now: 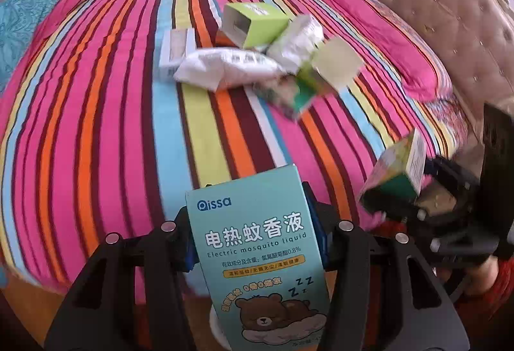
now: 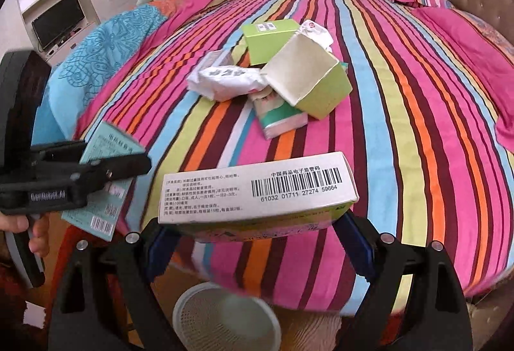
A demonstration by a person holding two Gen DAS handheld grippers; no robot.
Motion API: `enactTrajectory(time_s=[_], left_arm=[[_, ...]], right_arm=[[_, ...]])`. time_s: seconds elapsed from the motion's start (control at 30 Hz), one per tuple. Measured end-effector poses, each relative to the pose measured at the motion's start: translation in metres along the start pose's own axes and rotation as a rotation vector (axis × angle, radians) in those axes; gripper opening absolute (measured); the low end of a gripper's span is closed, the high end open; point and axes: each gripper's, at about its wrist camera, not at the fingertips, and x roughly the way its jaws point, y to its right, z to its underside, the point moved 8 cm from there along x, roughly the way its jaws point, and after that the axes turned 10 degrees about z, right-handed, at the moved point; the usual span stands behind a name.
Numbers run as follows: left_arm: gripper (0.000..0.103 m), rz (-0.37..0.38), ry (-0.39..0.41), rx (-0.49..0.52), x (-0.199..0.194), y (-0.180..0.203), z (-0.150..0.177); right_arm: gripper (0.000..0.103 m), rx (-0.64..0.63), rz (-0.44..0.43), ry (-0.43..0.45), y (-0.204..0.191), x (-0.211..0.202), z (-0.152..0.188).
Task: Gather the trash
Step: 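Carry both boxes over the wastebasket and open both tools to drop them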
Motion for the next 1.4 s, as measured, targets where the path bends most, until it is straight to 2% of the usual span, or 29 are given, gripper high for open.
enactTrajectory(time_s=[0.23, 0.37, 0.53, 0.67, 0.73, 0.9, 1.03, 1.2, 1.23, 1.27, 1.33, 1.4], left_arm=[[0.052, -0.002, -0.059, 0.006, -0.019, 0.006, 0.08], [0.052, 0.008, -0.12, -0.027, -0.011, 0.006, 0.125], [0.052, 0.014, -0.205, -0.069, 0.02, 0.004, 0.167], [0.052, -0.007, -0.312, -0.072, 0.051, 0.006, 0.197], [0.052, -0.017, -0.37, -0.068, 0.066, 0.005, 0.208], [0.052, -0.033, -0.485, -0.073, 0.099, -0.004, 0.229], [0.052, -0.049, -0.579, -0.116, 0.118, -0.016, 0.249], [0.054, -0.04, -0.63, -0.178, 0.127, -0.025, 0.255], [0.055, -0.038, -0.638, -0.188, 0.128, -0.026, 0.256], [0.07, -0.041, -0.646, -0.191, 0.129, -0.027, 0.257], [0.088, -0.05, -0.658, -0.19, 0.13, -0.028, 0.259], [0.088, -0.045, -0.658, -0.185, 0.131, -0.026, 0.26]], right_arm=[[0.084, 0.028, -0.019, -0.071, -0.019, -0.02, 0.049], [0.084, 0.121, -0.067, -0.188, -0.028, -0.012, 0.093], [0.084, 0.24, -0.081, -0.361, -0.032, 0.015, 0.15], [0.084, 0.288, -0.063, -0.499, -0.031, 0.041, 0.186], [0.084, 0.286, -0.051, -0.557, -0.033, 0.055, 0.197], [0.084, 0.248, -0.032, -0.639, -0.044, 0.082, 0.207], [0.084, 0.277, -0.033, -0.715, -0.043, 0.099, 0.224], [0.085, 0.314, -0.066, -0.779, -0.041, 0.105, 0.238], [0.085, 0.316, -0.073, -0.789, -0.043, 0.107, 0.242], [0.086, 0.314, -0.074, -0.8, -0.044, 0.107, 0.243], [0.087, 0.313, -0.078, -0.816, -0.046, 0.108, 0.244], [0.095, 0.312, -0.079, -0.825, -0.048, 0.11, 0.246]])
